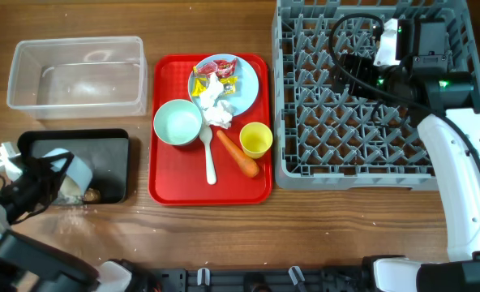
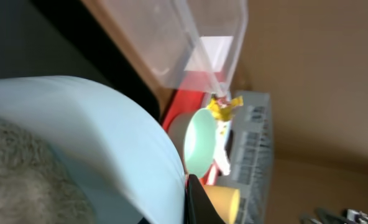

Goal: Sort waste into correct bins and load items into the dishwasher rack
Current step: 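Tip the rice from the light-blue bowl onto the black tray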

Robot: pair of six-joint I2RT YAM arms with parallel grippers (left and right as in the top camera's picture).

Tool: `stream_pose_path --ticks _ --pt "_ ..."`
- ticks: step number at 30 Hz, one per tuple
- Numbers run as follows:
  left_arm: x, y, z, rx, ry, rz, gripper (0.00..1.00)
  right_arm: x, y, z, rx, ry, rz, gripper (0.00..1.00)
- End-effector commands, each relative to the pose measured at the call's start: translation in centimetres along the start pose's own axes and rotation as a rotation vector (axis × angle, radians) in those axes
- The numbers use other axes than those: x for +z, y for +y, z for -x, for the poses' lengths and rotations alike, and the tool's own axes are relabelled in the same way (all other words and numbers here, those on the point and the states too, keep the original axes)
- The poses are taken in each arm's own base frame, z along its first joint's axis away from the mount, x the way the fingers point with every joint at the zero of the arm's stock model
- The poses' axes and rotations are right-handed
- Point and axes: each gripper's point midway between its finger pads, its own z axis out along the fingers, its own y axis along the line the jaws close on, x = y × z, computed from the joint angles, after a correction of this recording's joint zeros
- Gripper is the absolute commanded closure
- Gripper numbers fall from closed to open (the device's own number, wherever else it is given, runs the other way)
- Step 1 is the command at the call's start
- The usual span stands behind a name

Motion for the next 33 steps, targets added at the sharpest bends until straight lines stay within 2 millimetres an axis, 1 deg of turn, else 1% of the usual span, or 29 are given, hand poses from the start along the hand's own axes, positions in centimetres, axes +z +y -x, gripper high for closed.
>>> stream_pose_path --ticks 1,3,5,6,10,17,18,21,22,23,25,28,29,30,32,33 --pt "0.8 -0.7 1.1 0.029 -0.015 -0.192 0.96 -0.1 -0.1 0.8 -0.006 -0.018 -0.007 0.00" --pt "1.2 -0.1 1.5 0.024 -0.015 -0.207 0.96 -0.1 -0.1 0.8 -0.007 -0.018 -0.007 0.00" --pt "1.2 -0.5 1.9 0.044 -0.030 -0.250 0.96 -0.1 -0.1 0.8 -0.007 -0.018 -0.007 0.00" --pt "1.0 -1.1 2.1 0.051 -0.037 -0.285 0.96 -0.1 -0.1 0.8 -0.007 -0.018 -0.007 0.00" --pt "-0.4 -4.5 2.6 0.068 -0.073 -0.497 0.96 -0.1 -0.1 0.8 -0.006 -0.018 -0.007 0.00" --pt "-0.4 -4.5 2.6 -0.014 -0.052 -0.502 0.96 -0.1 -0.1 0.7 -0.006 -0.015 -0.008 0.00" --pt "-0.4 -4.5 2.7 0.004 -0.056 -0.501 0.96 -0.1 -0.1 0.7 -0.006 -0.015 -0.008 0.00" --pt "-0.2 -4.0 3.9 0.145 -0.091 -0.464 0.96 -0.1 -0.1 0.7 -0.006 -0.015 -0.008 0.00" --pt "-0.5 -4.5 3.8 0.140 -0.089 -0.497 0.96 -0.1 -0.1 0.7 -0.006 -0.014 -0.008 0.00" --pt "-0.4 -4.6 3.8 0.132 -0.082 -0.499 0.96 -0.1 -0.1 0.7 -0.006 -0.014 -0.008 0.00" --pt "0.4 -5.2 3.2 0.149 -0.051 -0.506 0.96 -0.1 -0.1 0.7 -0.006 -0.015 -0.008 0.00" --pt "2.3 -7.9 1.9 0.286 0.018 -0.532 0.96 -0.1 -0.1 0.7 -0.006 -0.013 -0.009 0.00" --pt "2.8 -9.2 1.3 0.333 0.046 -0.545 0.96 -0.1 -0.1 0.6 -0.006 -0.009 -0.009 0.00" --pt "3.2 -11.0 0.4 0.388 0.079 -0.558 0.96 -0.1 -0.2 0.5 -0.005 -0.006 -0.010 0.00" --pt "4.5 -13.3 -1.1 0.454 0.130 -0.497 0.96 -0.1 -0.1 0.5 -0.005 -0.007 -0.010 0.00" --pt "5.7 -15.2 -2.8 0.519 0.161 -0.419 0.96 -0.1 -0.1 0.5 -0.005 -0.007 -0.010 0.00"
